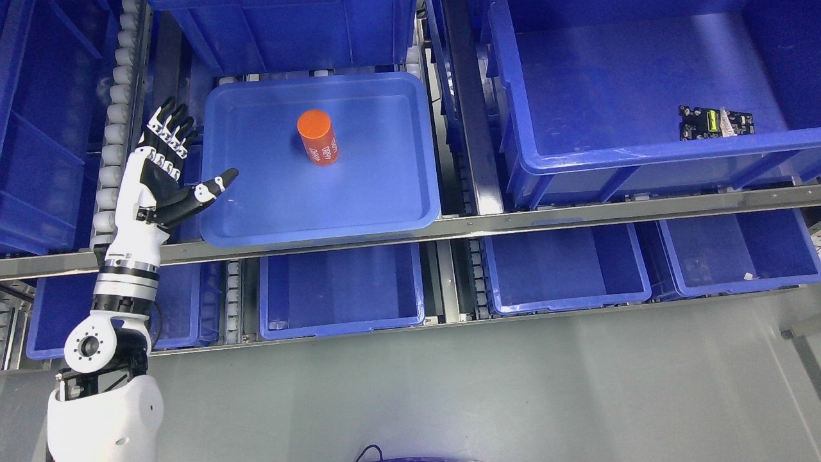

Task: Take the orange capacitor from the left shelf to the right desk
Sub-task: 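Reach the left hand toward the orange capacitor in the blue tray, then position the left hand fingers around the orange capacitor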

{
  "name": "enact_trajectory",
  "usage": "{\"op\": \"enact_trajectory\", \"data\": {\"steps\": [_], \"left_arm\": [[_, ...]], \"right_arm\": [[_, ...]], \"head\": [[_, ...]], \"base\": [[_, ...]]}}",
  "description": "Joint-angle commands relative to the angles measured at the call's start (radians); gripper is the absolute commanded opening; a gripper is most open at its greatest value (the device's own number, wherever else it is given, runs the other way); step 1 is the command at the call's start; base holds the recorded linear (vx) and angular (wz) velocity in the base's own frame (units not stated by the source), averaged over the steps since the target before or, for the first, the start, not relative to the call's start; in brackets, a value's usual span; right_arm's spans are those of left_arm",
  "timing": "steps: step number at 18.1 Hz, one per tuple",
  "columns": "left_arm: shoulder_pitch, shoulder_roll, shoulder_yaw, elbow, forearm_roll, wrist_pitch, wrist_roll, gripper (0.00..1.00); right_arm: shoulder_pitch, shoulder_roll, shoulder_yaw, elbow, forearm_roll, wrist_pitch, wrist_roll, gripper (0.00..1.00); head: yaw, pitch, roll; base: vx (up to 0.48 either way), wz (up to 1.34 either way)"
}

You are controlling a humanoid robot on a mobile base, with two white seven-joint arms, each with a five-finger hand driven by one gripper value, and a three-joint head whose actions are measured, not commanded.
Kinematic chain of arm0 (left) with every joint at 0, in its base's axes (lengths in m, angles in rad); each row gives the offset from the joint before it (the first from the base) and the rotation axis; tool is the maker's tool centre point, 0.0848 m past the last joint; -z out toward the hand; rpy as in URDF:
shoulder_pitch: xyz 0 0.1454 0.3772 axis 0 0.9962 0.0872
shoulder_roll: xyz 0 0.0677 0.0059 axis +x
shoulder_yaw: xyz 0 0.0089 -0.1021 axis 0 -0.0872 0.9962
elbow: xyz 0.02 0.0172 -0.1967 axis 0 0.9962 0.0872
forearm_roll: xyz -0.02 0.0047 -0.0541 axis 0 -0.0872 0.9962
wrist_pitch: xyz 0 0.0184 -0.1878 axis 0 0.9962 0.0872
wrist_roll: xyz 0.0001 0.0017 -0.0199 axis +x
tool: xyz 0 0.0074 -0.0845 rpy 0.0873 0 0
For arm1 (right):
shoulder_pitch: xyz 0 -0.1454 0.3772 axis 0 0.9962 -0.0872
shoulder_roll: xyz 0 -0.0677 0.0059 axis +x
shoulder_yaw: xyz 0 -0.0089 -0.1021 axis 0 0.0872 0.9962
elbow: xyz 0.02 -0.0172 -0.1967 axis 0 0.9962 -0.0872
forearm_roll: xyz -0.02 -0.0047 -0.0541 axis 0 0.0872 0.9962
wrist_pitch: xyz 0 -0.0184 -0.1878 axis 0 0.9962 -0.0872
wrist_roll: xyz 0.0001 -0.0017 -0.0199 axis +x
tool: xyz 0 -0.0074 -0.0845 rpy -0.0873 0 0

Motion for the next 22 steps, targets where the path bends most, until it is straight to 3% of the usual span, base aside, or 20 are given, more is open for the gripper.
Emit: {"op": "enact_trajectory", "data": {"steps": [1,6,12,22], "left_arm": [[-0.059,0.117,-0.053,0.091,-0.001,-0.012,-0.122,0.99],[-0.239,0.157,-0.108,0.301,-0.194,-0.011,-0.303,0.97],[-0.311,0.147,-0.117,0.45,-0.209,-0.003,-0.365,0.94],[-0.339,0.09,-0.168,0.496,-0.204,-0.003,-0.431,0.95]], "right_arm": [[0.02,-0.017,-0.012,-0.017,0.005,0.0,0.0,1.0],[0.02,-0.017,-0.012,-0.017,0.005,0.0,0.0,1.0],[0.02,-0.017,-0.012,-0.017,0.005,0.001,0.0,1.0],[0.02,-0.017,-0.012,-0.017,0.005,0.0,0.0,1.0]], "head": [[0.0,0.0,0.0],[0.0,0.0,0.0],[0.0,0.0,0.0],[0.0,0.0,0.0]], "base": [[0.0,0.0],[0.0,0.0],[0.011,0.0],[0.058,-0.01]]}}
